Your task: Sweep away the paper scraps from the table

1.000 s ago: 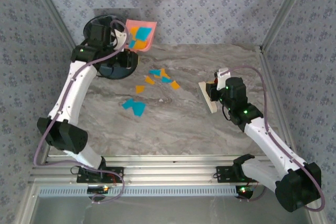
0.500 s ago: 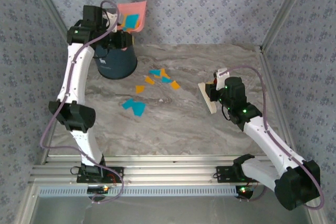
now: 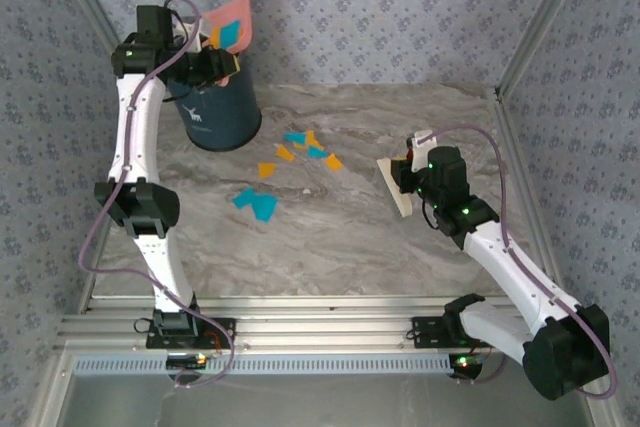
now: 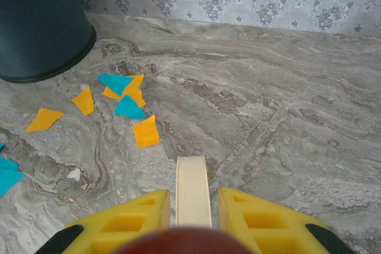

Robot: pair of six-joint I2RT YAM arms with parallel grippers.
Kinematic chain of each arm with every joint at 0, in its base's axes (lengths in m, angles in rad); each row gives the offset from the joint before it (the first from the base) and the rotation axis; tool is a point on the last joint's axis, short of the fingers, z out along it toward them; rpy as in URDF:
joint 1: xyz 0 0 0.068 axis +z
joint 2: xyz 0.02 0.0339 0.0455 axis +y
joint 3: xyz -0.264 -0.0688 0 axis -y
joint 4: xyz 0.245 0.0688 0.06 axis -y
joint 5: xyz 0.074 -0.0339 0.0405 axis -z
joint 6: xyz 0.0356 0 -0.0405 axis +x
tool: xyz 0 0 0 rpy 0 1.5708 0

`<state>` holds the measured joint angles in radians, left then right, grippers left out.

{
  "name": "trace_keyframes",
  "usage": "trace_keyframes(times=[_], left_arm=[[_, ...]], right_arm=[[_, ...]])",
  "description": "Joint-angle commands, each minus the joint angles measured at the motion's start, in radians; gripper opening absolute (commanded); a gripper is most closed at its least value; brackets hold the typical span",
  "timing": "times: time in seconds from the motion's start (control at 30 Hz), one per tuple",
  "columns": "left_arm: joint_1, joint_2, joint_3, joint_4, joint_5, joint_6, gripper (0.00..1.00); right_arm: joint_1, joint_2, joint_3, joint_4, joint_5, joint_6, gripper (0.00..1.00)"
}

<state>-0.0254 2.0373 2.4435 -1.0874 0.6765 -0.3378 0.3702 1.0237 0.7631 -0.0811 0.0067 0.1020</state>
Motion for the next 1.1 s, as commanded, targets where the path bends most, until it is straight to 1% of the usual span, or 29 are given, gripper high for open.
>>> trace_keyframes(times=[0.0, 0.07, 0.23, 0.43, 0.5, 0.8, 1.07], left_arm=[[0.018, 0.014, 0.022, 0.068, 0.087, -0.084, 0.0], [0.026, 0.011, 0.003, 0.107, 0.127, -0.125, 0.0], [0.045, 0.015, -0.027, 0.189, 0.182, -0.217, 0.0], [0.064, -0.015, -0.137, 0.384, 0.268, -0.357, 0.0], [0.067, -0.024, -0.166, 0.438, 0.276, -0.39, 0.0], [0.073, -0.046, -0.245, 0.555, 0.288, -0.471, 0.0], [0.088, -0.065, -0.34, 0.717, 0.3, -0.603, 0.0]], right_arm=[[-0.009, -0.001, 0.008, 0.011, -0.007, 0.022, 0.0], [-0.008, -0.001, 0.007, 0.01, -0.007, 0.024, 0.0], [-0.008, -0.002, 0.006, 0.007, -0.007, 0.025, 0.0], [-0.007, -0.001, -0.001, 0.003, -0.005, 0.022, 0.0], [-0.007, -0.001, -0.004, 0.003, -0.005, 0.022, 0.0], [-0.008, 0.008, -0.012, 0.001, -0.005, 0.021, 0.0], [-0.008, 0.009, -0.014, -0.005, -0.005, 0.017, 0.0]])
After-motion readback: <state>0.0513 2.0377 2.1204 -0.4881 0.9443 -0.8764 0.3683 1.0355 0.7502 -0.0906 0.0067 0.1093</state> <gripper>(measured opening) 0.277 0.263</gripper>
